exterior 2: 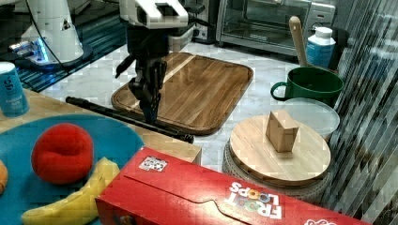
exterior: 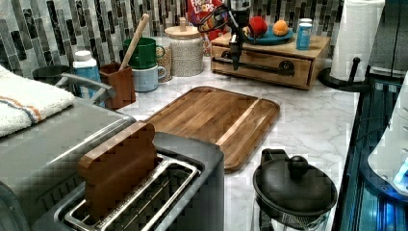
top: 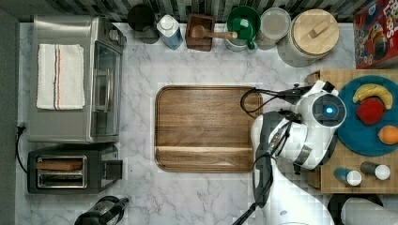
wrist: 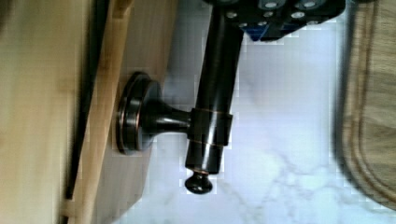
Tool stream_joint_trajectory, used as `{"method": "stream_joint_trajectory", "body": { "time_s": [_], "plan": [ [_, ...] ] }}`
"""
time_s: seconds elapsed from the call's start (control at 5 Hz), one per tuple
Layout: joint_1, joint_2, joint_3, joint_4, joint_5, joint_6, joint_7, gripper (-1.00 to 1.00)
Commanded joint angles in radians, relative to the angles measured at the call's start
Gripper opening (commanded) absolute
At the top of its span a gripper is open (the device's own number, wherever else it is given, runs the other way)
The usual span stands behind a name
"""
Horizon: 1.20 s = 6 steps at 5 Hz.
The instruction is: Close the drawer.
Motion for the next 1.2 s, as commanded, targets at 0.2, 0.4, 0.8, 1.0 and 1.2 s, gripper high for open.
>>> {"method": "stream_joint_trajectory", "body": {
  "time_s": [0.2,0.4,0.8,1.0,1.2],
  "plan": [
    [-0.045,0.068,-0.12,0.194,-0.176,0.088,-0.038,-1.0],
    [-0.044,0.056,-0.119,0.209,-0.206,0.049,-0.029,-1.0],
    [-0.035,0.019,-0.109,0.187,-0.213,0.003,0.009,-1.0],
    [-0.037,0.019,-0.107,0.187,-0.214,0.003,0.01,-1.0],
    [-0.037,0.019,-0.108,0.187,-0.214,0.003,0.009,-1.0]
  ]
}}
